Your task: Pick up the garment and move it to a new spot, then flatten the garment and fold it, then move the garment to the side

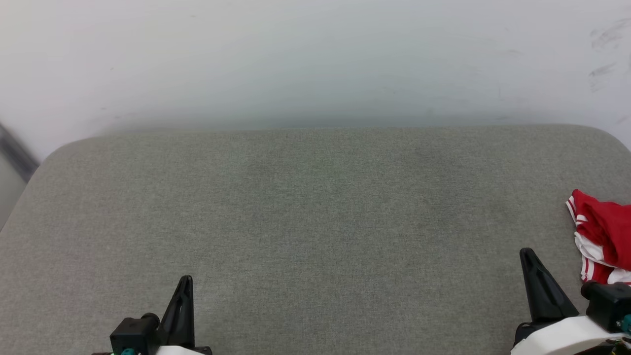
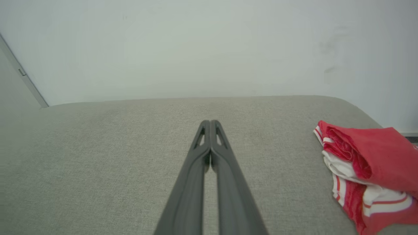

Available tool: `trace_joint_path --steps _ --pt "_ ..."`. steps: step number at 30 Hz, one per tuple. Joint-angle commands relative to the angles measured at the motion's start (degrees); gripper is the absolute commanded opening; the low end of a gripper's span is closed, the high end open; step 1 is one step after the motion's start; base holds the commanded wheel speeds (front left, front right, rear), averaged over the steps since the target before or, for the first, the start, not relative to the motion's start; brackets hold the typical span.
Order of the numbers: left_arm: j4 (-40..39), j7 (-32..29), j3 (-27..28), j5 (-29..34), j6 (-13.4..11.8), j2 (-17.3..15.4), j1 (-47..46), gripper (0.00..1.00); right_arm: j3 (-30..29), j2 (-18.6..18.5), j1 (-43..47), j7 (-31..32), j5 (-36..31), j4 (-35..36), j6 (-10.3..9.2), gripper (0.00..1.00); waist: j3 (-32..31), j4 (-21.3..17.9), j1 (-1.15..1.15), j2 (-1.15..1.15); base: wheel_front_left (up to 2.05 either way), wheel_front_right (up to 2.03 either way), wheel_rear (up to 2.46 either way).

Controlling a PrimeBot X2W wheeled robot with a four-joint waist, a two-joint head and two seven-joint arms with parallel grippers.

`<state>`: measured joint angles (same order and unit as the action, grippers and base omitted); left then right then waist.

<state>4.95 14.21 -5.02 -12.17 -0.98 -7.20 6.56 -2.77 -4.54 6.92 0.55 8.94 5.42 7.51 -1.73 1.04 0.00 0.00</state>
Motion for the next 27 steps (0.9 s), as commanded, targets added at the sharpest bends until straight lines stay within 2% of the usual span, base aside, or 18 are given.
trace_joint_path --steps 1,27 --pt "-0.57 -0.48 0.57 -2.44 0.38 -0.09 -1.14 0.0 -0.09 0.03 -0.83 0.02 2.68 0.36 0.0 0.0 0.03 -0.01 0.0 0.0 0.0 0.0 0.0" --pt "2.52 -7.11 4.21 -27.85 3.07 1.33 -5.16 0.0 -1.09 0.35 -5.09 1.8 29.29 -6.07 -0.01 0.0 0.43 -0.23 0.0 0.0 0.0 0.0 0.0"
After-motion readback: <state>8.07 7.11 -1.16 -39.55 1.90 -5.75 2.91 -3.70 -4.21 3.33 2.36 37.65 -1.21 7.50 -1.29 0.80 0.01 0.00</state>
